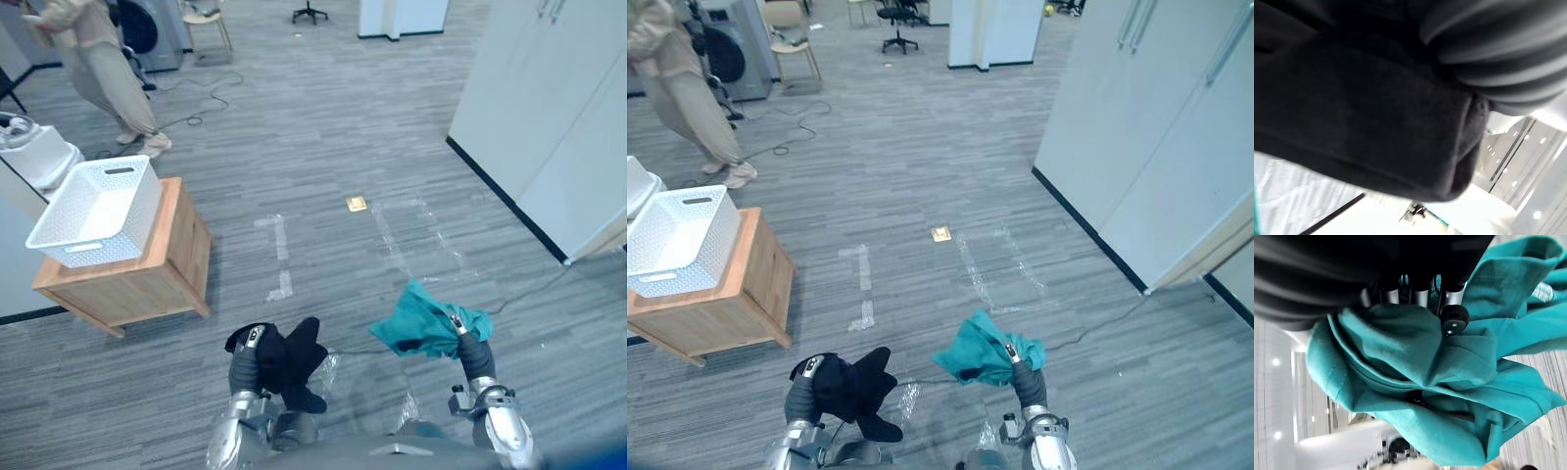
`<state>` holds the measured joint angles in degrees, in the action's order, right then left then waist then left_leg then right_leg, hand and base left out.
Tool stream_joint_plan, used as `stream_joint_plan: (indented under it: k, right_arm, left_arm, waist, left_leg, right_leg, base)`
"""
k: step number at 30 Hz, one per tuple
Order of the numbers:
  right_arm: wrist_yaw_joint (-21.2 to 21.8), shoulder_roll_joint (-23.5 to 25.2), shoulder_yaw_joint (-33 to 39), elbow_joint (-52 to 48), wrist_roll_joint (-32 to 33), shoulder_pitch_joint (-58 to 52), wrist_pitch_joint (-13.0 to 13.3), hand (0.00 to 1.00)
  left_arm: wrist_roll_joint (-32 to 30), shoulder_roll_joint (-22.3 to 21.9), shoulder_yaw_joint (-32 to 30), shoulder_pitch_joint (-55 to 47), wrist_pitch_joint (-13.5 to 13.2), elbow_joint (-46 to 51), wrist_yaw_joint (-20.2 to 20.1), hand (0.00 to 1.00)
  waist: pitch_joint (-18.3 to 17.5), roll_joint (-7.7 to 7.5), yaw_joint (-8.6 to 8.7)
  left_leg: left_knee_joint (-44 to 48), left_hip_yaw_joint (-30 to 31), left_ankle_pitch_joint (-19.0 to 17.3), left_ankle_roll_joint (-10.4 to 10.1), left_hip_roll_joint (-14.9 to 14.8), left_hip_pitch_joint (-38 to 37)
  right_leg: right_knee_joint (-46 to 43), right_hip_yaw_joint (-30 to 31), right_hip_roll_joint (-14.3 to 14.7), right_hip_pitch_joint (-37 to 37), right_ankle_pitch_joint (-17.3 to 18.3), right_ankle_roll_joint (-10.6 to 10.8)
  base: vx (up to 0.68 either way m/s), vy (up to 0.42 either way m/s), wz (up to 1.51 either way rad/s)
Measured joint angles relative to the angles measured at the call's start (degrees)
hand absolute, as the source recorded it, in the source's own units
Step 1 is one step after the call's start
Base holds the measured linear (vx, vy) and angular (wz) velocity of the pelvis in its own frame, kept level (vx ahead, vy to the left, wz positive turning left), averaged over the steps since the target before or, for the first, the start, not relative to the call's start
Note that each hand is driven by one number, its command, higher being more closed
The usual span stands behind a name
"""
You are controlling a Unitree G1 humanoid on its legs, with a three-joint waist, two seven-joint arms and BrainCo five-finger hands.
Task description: Tidy the bed and pick cloth on bed and put in laundry
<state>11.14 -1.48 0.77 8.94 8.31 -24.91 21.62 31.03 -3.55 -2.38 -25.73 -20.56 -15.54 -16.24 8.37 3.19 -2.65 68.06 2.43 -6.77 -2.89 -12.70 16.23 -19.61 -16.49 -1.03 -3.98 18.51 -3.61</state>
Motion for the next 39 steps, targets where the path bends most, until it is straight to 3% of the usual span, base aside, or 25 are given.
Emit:
stream_joint_plan:
  k: [2, 4, 6, 7, 8, 9, 10, 12, 13, 14, 17, 18, 19, 20, 21, 23, 26, 28, 29, 30, 31, 32, 33, 36, 39]
  right_arm:
    - [0.0, 0.0, 0.1, 0.8, 0.0, 0.1, 0.2, 1.00]
    - [0.1, 0.0, 0.8, 1.9, 0.0, 0.4, 0.6, 1.00]
    - [0.0, -0.3, 1.3, 2.4, 0.0, 0.3, 0.7, 1.00]
    - [0.0, -0.5, 1.3, 3.2, -0.1, 0.3, 0.8, 1.00]
    - [-0.1, 0.5, 1.5, 4.7, -0.2, 0.0, 0.8, 1.00]
    - [-0.1, 0.4, 1.6, 4.6, -0.4, 0.0, 0.9, 1.00]
    - [0.0, 0.6, 1.8, 4.6, -0.7, -0.1, 1.3, 1.00]
    - [0.0, 0.8, 1.2, 5.4, -0.7, 0.0, 1.8, 1.00]
    - [0.0, 0.9, 0.9, 6.4, -0.8, 0.5, 2.1, 1.00]
    - [-0.1, 1.2, 0.8, 7.7, -0.8, 0.7, 2.6, 1.00]
    - [-0.1, 0.3, 2.1, 11.3, -1.2, 1.0, 2.3, 1.00]
    - [-0.1, -0.1, 2.4, 11.3, -2.3, 1.3, 2.1, 1.00]
    - [0.0, -0.1, 2.3, 11.1, -2.4, 1.4, 2.1, 1.00]
    - [0.0, -0.1, 2.0, 11.0, -2.4, 1.7, 2.1, 1.00]
    - [0.1, -0.2, 1.8, 11.0, -2.4, 1.7, 2.1, 1.00]
    - [0.1, -0.3, 1.2, 10.6, -2.3, 1.7, 2.0, 1.00]
    - [-0.4, -0.4, 0.4, 10.1, -2.1, 1.2, 2.0, 1.00]
    - [-0.8, -0.9, -0.7, 9.9, -1.8, 0.4, 2.0, 1.00]
    - [-1.1, -0.8, -1.5, 8.9, -1.7, -0.4, 2.1, 1.00]
    - [-1.4, -0.9, -1.8, 8.3, -1.6, -1.0, 2.1, 1.00]
    - [-1.9, -1.2, -1.7, 8.1, -1.2, -0.8, 2.1, 1.00]
    - [-2.5, -1.3, -1.7, 6.9, 0.3, 0.1, 2.1, 1.00]
    - [-2.8, -1.2, -1.7, 5.8, 0.7, 0.2, 2.1, 1.00]
    - [-2.9, -1.1, -3.0, 1.4, 1.2, 0.1, 2.1, 1.00]
    - [-2.8, -0.5, -5.7, -1.8, 1.7, -0.6, 1.3, 1.00]
  left_arm:
    - [0.5, -0.2, 0.0, -0.3, 0.0, 0.0, -1.4, 1.00]
    - [0.7, -0.5, 0.0, -0.2, 0.0, -0.1, -1.8, 1.00]
    - [0.9, -0.8, 0.2, 0.0, 0.0, -0.2, -1.8, 1.00]
    - [0.9, -0.6, 0.2, -0.1, 0.0, -0.6, -1.8, 1.00]
    - [0.9, -0.2, 0.2, 0.9, 0.3, -1.8, -1.2, 1.00]
    - [0.9, -0.4, 0.3, 1.2, 0.3, -1.7, -1.1, 1.00]
    - [0.9, -0.8, 0.7, 1.6, 0.3, -1.9, -1.1, 1.00]
    - [0.9, -0.4, 0.8, 2.2, 0.1, -3.5, -1.3, 1.00]
    - [0.9, 0.4, 1.0, 3.0, 0.0, -5.4, -1.4, 1.00]
    - [0.9, 1.9, 1.7, 3.9, 0.0, -7.8, -1.5, 1.00]
    - [0.8, 1.5, 1.9, 4.4, 0.0, -10.3, -1.8, 1.00]
    - [0.3, 1.9, 1.9, 4.2, 0.0, -10.4, -2.3, 1.00]
    - [-0.4, 2.8, 1.8, 3.9, -0.1, -10.4, -2.4, 1.00]
    - [-0.9, 4.1, 2.1, 3.2, -0.2, -10.4, -2.4, 1.00]
    - [-1.4, 4.9, 2.4, 2.5, -0.2, -10.4, -2.1, 1.00]
    - [-1.7, 6.2, 2.3, 3.1, -0.2, -10.3, -0.9, 1.00]
    - [-2.0, 7.1, 2.3, 5.9, -0.1, -10.3, 0.5, 1.00]
    - [-2.4, 7.2, 2.3, 7.0, 0.0, -10.3, 0.5, 1.00]
    - [-2.4, 7.4, 2.3, 7.2, 0.0, -10.0, 0.5, 1.00]
    - [-2.5, 7.6, 2.3, 7.0, 0.2, -10.3, 0.5, 1.00]
    - [-2.7, 6.1, 2.7, 7.4, 0.9, -10.8, 0.6, 1.00]
    - [-3.6, 5.5, 3.8, 7.0, 0.9, -9.6, 0.2, 1.00]
    - [-3.6, 5.2, 4.4, 6.4, 0.8, -8.8, 0.1, 1.00]
    - [-3.6, 4.7, 4.3, 5.4, -0.1, -7.6, 0.0, 1.00]
    - [-3.6, 4.6, 3.8, 4.0, -0.1, -6.0, 0.2, 1.00]
  waist:
    - [0.1, -0.29, -0.87]
    - [0.0, -0.44, -1.33]
    - [-0.1, -0.46, -1.12]
    - [-0.4, -1.42, -0.87]
    - [-1.8, -4.30, -0.33]
    - [-1.9, -4.00, 0.05]
    - [-1.8, -3.22, 0.21]
    - [-1.9, -3.43, -0.18]
    - [-2.2, -3.85, -0.14]
    - [-2.6, -4.89, 0.08]
    - [-3.6, -3.56, -0.02]
    - [-3.3, -3.57, 0.27]
    - [-2.8, -4.67, 0.55]
    - [-2.4, -5.83, 0.94]
    - [-2.4, -5.72, 2.01]
    - [-2.6, -6.10, 2.58]
    - [-1.8, -5.46, 3.89]
    - [-1.5, -5.16, 4.26]
    - [-1.6, -5.76, 4.37]
    - [-1.6, -5.81, 4.76]
    - [-1.6, -3.55, 4.56]
    - [-1.1, -2.88, 3.17]
    - [-0.9, -2.54, 3.12]
    - [-0.4, -2.70, 3.03]
    - [0.7, -3.83, 3.05]
  left_leg:
    - [-2.6, -5.5, -4.3, -0.1, 1.5, 4.0]
    - [-14.6, -12.2, -6.9, -0.7, 2.9, 3.9]
    - [-34.2, -19.6, -4.9, 0.0, 5.3, 0.4]
    - [-43.0, -22.7, -2.0, 7.5, 7.5, -2.0]
    - [-49.3, -23.8, 1.4, 10.3, 11.5, -4.8]
    - [-51.8, -22.9, 1.9, 10.7, 11.8, -5.5]
    - [-53.7, -21.1, 2.2, 10.4, 11.6, -6.6]
    - [-55.0, -20.7, 2.2, 10.4, 11.5, -9.6]
    - [-55.0, -20.7, 2.2, 10.4, 11.7, -10.6]
    - [-55.4, -20.4, 1.8, 9.9, 12.7, -11.7]
    - [-58.1, -19.0, -1.2, 6.4, 11.9, -15.4]
    - [-59.6, -18.3, -1.9, 6.0, 11.7, -17.3]
    - [-60.2, -17.7, -2.8, 5.9, 12.7, -18.9]
    - [-60.5, -16.8, -4.2, 6.2, 13.7, -20.5]
    - [-60.9, -15.3, -5.0, 6.5, 13.8, -21.8]
    - [-60.8, -12.8, -6.2, 6.2, 13.5, -22.2]
    - [-60.5, -7.4, -6.4, 4.0, 9.0, -22.8]
    - [-60.0, -4.3, -6.6, 2.9, 6.3, -24.0]
    - [-59.6, -3.1, -7.7, 0.8, 5.6, -24.5]
    - [-59.1, -2.5, -8.9, -1.1, 5.1, -25.0]
    - [-58.8, -2.8, -9.1, -1.9, 2.9, -25.1]
    - [-59.4, -4.8, -7.4, -1.8, 3.4, -25.0]
    - [-59.6, -6.0, -6.4, -1.6, 3.4, -25.5]
    - [-57.5, -6.4, -5.3, -1.8, 2.5, -27.3]
    - [-42.0, -4.5, -6.0, -2.1, 0.2, -23.3]
  right_leg:
    - [4.0, -0.8, -1.0, -3.2, -0.5, -0.5]
    - [7.2, -2.1, -2.3, -6.6, -1.4, 1.7]
    - [9.1, -3.7, -3.1, -10.0, -0.9, 3.7]
    - [9.3, -4.6, -4.1, -11.0, -0.4, 5.9]
    - [8.5, -5.5, -6.7, -10.6, -1.2, 7.9]
    - [5.5, -5.3, -6.8, -8.9, -2.7, 9.0]
    - [6.0, -5.0, -6.5, -8.0, -1.9, 8.4]
    - [13.8, -4.9, -6.9, -10.5, -3.2, 8.9]
    - [15.5, -4.6, -7.8, -10.4, -6.7, 8.5]
    - [13.8, -4.7, -9.5, -9.2, -12.1, 9.9]
    - [0.9, -4.6, -10.2, -6.2, -10.9, 12.3]
    - [-9.4, -4.5, -12.3, -2.3, -10.6, 12.8]
    - [-18.9, -3.2, -14.7, 1.3, -12.3, 14.0]
    - [-27.6, -1.3, -17.0, 4.9, -16.7, 14.0]
    - [-35.0, 0.0, -18.4, 8.3, -22.3, 12.4]
    - [-41.3, 1.3, -18.6, 14.3, -12.6, 9.0]
    - [-31.4, 1.4, -12.8, 20.8, -4.5, 8.8]
    - [-13.6, 2.4, -8.6, 20.5, -5.9, 8.9]
    - [-0.1, 5.6, -7.1, 19.3, -10.8, 8.8]
    - [3.1, 7.1, -6.4, 18.4, -19.1, 8.6]
    - [3.2, 5.5, -4.9, 16.4, -18.8, 7.7]
    - [0.0, 6.4, -5.0, 17.6, -17.1, 6.4]
    - [-1.9, 6.9, -5.1, 17.8, -15.5, 5.6]
    - [-6.2, 6.0, -5.4, 15.8, -9.5, 5.4]
    - [-4.9, 3.9, -3.9, 10.9, -3.2, 5.4]
  base:
    - [0.35, -0.016, 0.14]
    - [0.44, 0.048, 0.18]
    - [0.50, 0.080, 0.34]
    - [0.53, 0.058, 0.65]
    - [0.52, 0.049, 0.66]
    - [0.45, 0.051, 0.68]
    - [0.39, 0.062, 0.42]
    - [0.36, 0.001, 0.27]
    - [0.31, -0.079, 0.33]
    - [0.20, -0.058, 0.43]
    - [0.23, -0.040, 0.28]
    - [0.20, -0.023, 0.24]
    - [0.19, -0.049, 0.31]
    - [0.19, -0.062, 0.35]
    - [0.25, -0.084, 0.42]
    - [0.26, -0.112, 0.51]
    - [0.29, -0.203, 0.99]
    - [0.36, -0.296, 1.13]
    - [0.45, -0.404, 1.18]
    - [0.45, -0.363, 0.95]
    - [0.35, -0.270, 0.53]
    - [0.29, -0.193, 0.30]
    - [0.26, -0.178, 0.27]
    - [0.23, -0.188, 0.33]
    - [0.11, -0.206, 0.30]
